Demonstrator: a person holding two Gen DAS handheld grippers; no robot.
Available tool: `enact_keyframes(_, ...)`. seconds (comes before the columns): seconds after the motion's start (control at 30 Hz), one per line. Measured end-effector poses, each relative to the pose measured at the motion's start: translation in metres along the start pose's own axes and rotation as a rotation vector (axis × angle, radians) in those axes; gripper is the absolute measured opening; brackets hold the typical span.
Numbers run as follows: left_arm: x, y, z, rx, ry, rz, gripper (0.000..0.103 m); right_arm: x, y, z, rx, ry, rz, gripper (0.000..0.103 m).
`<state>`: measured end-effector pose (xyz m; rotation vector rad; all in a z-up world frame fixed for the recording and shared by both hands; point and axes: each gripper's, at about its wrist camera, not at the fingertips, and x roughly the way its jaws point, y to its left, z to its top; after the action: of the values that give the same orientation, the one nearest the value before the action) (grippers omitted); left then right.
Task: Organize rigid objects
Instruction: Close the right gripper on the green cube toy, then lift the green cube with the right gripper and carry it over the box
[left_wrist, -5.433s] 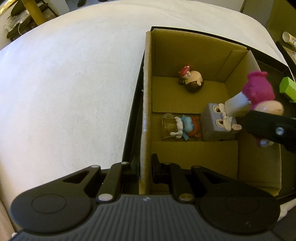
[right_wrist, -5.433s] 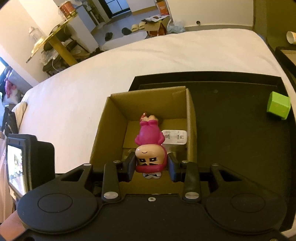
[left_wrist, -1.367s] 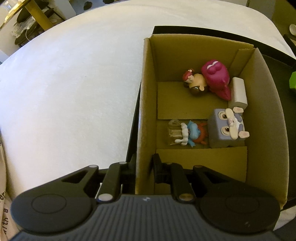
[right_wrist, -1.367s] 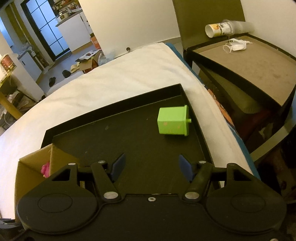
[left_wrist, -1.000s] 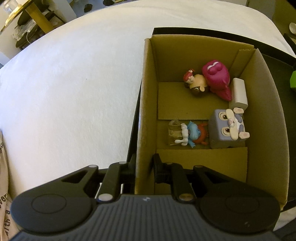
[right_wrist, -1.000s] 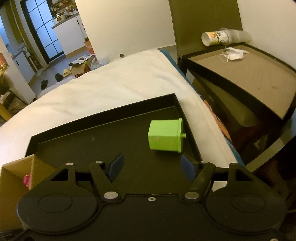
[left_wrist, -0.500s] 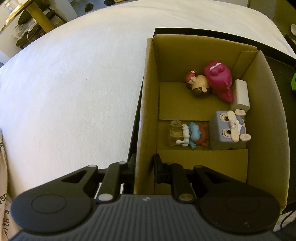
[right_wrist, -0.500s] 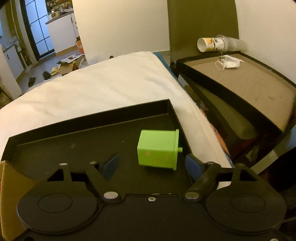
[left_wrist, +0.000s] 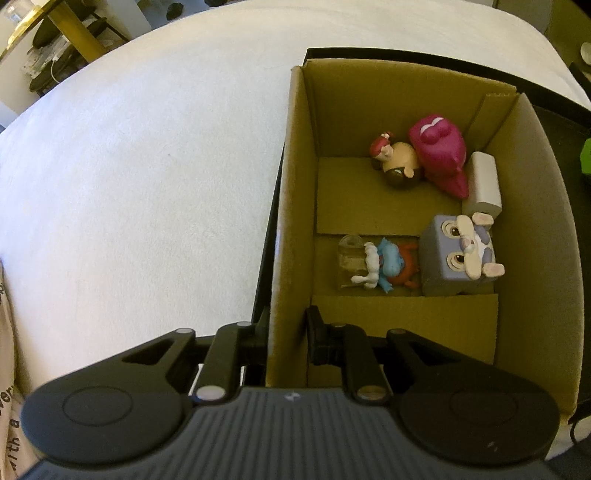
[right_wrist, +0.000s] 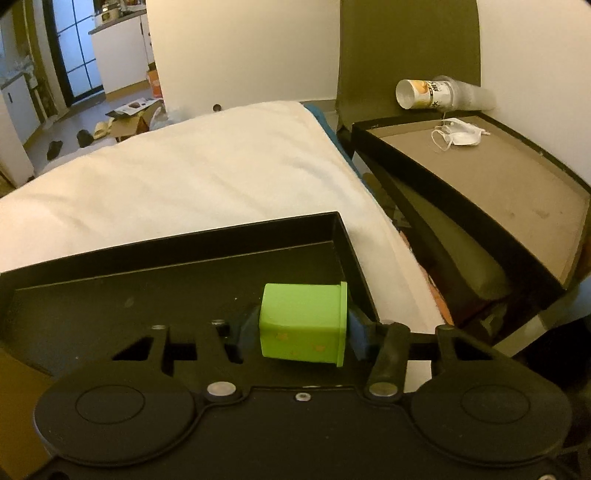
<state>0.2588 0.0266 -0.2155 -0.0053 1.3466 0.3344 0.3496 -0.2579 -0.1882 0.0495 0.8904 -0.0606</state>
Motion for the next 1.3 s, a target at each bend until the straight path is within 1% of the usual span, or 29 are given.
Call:
enact_keyframes(0.5, -0.008, 0.0, -0.003, 0.005, -0.025, -0.004, 0.015, -0.038, 0.003, -0.007, -0.004, -0.012, 0.063, 0.049)
enact_keyframes(0.87, -0.002, 0.007, 0.002, -0.003, 0.001, -0.023, 0.015, -0.071, 0.004, -0.003, 0.009, -0.008, 0.128, 0.049)
enact_keyframes(1.23, 0.0, 0.009, 0.002, 0.001, 0.006, -0.029, 0.015, -0.093, 0.007, -0.004, -0.006, -0.008, 0.158, 0.049)
enact_keyframes(1.3, -0.001, 0.008, 0.002, 0.004, 0.006, -0.03, 0.015, -0.097, 0.009, -0.004, -0.018, -0.012, 0.152, 0.049)
